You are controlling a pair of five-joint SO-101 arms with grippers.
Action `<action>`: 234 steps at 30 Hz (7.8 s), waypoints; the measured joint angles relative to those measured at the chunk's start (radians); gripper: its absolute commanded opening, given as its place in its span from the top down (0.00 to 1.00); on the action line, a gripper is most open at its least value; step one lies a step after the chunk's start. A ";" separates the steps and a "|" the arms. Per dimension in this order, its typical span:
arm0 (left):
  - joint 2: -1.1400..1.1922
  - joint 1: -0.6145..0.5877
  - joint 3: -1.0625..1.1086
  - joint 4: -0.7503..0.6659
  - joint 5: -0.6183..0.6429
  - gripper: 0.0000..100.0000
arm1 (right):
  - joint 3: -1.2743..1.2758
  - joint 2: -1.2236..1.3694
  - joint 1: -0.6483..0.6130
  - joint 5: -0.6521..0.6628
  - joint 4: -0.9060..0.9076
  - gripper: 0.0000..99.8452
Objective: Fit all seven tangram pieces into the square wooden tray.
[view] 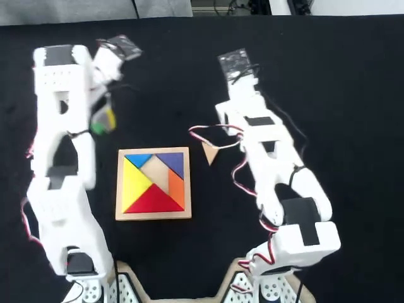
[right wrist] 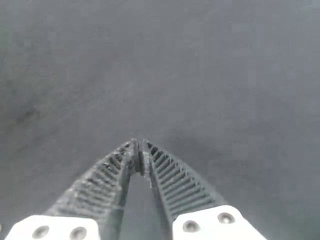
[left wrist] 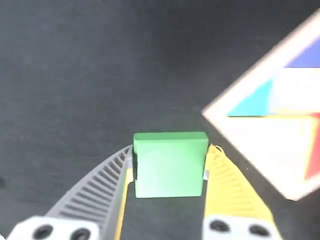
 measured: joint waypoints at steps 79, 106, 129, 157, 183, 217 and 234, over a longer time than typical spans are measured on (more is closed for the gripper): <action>-0.394 0.331 1.049 -0.651 0.331 0.66 | -0.044 0.054 0.117 -0.092 -0.051 0.99; -0.422 0.261 1.189 -0.904 0.207 0.66 | -0.044 0.054 0.117 -0.092 -0.051 0.99; -0.427 0.198 1.105 -0.802 0.153 0.66 | -0.044 0.054 0.117 -0.092 -0.051 0.99; -1.567 -0.196 1.999 -1.099 0.787 0.66 | -0.068 0.052 0.114 -0.140 0.017 0.99; -1.683 -0.273 2.163 -1.208 0.796 0.66 | -0.385 0.077 -0.241 -0.196 1.046 0.79; -1.683 -0.247 2.163 -1.208 0.758 0.66 | -0.440 0.296 -0.195 0.038 0.778 0.99; -1.683 -0.247 2.163 -1.208 0.755 0.66 | -0.390 0.064 -0.195 0.209 1.042 0.99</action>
